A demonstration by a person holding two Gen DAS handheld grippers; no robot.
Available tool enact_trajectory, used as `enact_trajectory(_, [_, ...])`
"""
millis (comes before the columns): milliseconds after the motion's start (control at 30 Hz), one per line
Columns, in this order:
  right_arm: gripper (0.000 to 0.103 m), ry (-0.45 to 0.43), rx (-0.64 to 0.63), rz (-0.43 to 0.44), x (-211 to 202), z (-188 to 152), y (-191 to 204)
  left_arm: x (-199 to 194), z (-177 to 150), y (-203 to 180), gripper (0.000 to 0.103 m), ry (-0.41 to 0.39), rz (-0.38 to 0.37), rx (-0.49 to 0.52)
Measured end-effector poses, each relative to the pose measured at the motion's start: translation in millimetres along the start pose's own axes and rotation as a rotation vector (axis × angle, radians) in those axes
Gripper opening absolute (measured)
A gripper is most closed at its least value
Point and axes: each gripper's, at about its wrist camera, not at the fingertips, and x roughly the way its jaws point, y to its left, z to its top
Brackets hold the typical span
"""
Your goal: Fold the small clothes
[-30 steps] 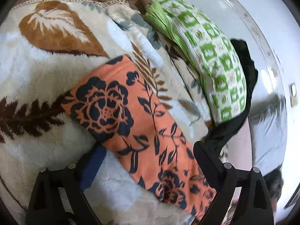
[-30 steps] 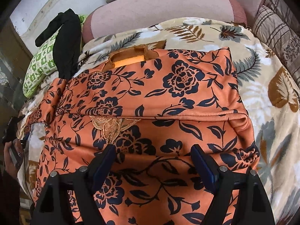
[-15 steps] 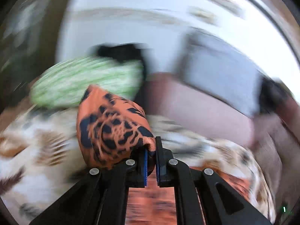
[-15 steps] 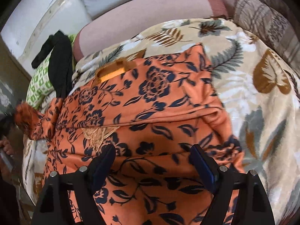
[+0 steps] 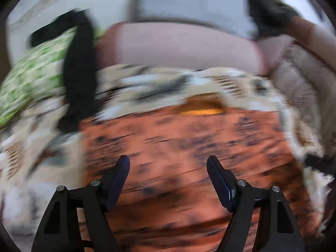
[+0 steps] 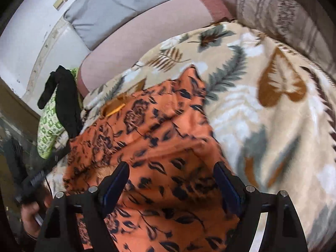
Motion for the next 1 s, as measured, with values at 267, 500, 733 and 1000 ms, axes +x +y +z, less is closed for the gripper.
enact_trajectory(267, [0.084, 0.096, 0.305, 0.114, 90, 67, -9, 26, -41, 71, 0.076, 0.059, 0.169, -0.016])
enact_trajectory(500, [0.007, 0.127, 0.321, 0.07, 108, 76, 5, 34, -54, 82, 0.076, 0.065, 0.162, -0.034])
enact_trajectory(733, [0.014, 0.065, 0.164, -0.092, 69, 48, 12, 13, -53, 88, 0.076, 0.019, 0.148, -0.063])
enact_trajectory(1000, [0.084, -0.066, 0.104, -0.091, 15, 30, 17, -44, -84, 94, 0.076, 0.041, 0.027, -0.173])
